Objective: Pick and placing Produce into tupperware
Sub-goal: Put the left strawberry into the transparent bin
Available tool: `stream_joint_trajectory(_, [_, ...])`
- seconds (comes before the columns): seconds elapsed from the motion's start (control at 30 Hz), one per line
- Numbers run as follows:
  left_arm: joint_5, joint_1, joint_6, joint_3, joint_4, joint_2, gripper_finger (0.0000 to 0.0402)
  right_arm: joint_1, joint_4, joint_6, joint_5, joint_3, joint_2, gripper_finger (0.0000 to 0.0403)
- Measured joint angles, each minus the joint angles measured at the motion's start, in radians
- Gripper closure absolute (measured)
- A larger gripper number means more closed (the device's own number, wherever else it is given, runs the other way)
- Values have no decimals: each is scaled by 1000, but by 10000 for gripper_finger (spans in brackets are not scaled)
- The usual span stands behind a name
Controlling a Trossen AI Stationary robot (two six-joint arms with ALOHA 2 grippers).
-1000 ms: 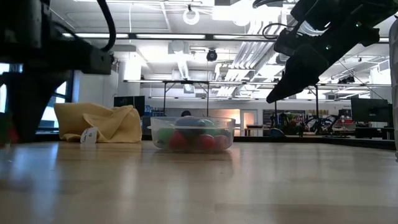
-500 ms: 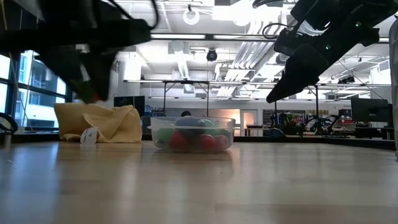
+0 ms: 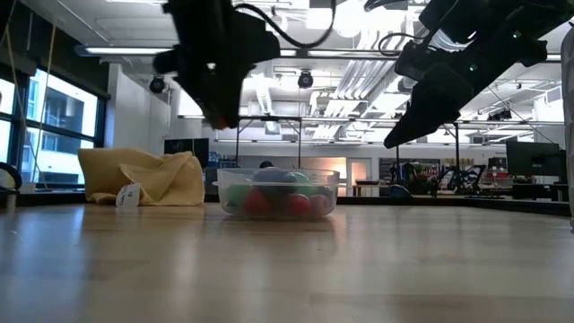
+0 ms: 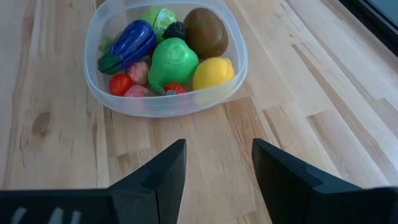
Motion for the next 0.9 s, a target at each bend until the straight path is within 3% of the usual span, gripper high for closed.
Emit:
stream_joint_trajectory(0.13, [68, 77, 194, 6, 74, 0, 248, 0, -1, 0, 0, 0, 0, 227])
stream_joint_trajectory(0.4, [258, 239, 422, 6, 148, 0, 247, 0, 0, 0, 0, 0, 0, 227])
stream_joint_trajectory(0.67, [392, 341, 515, 0, 171, 12, 247, 0, 0, 0, 0, 0, 0, 227])
stream_joint_trajectory(0.9, [408, 347, 521, -79, 286, 11, 247, 0, 0, 0, 0, 0, 0, 227])
